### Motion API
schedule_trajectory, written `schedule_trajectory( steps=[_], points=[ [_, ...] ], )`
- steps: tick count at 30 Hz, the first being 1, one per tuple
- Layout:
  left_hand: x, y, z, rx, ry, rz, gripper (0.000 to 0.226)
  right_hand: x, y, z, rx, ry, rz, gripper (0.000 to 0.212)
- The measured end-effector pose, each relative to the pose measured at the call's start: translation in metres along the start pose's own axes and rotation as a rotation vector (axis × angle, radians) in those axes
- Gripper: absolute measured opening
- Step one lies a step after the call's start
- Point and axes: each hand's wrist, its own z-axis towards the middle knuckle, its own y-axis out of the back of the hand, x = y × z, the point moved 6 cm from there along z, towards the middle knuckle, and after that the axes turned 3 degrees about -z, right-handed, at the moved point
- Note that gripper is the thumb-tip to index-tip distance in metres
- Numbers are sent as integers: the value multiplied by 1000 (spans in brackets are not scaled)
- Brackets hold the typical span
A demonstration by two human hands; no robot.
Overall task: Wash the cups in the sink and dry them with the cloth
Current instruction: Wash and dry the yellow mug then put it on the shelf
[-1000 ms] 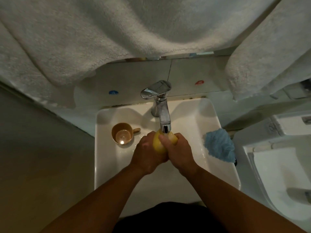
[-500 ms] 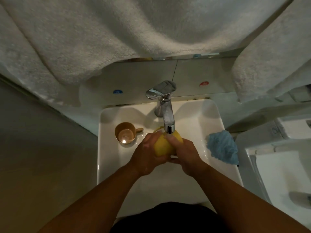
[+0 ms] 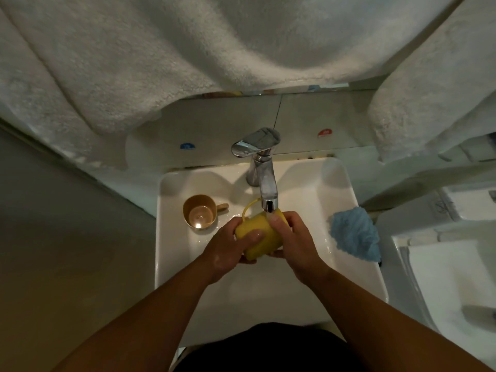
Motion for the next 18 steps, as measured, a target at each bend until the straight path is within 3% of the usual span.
schedule_trajectory(
  steps=[3,7,9,15,18],
  points=[
    [-3,-1,0,-31,-97,106,64,-4,2,4,-43,-23,-55,39],
    [-12,10,0,-71,-270,392,76,-13,-4,-3,111,-317,108,50],
    [-7,11,1,-22,-268,475,83,-16,-2,-3,90,-408,143,55],
    [5,8,2,30,-106,368,83,-8,-4,2,110,-257,15,24],
    [-1,9,3,20,-119,553,80,-9,-6,-1,157,-305,10,21]
  ],
)
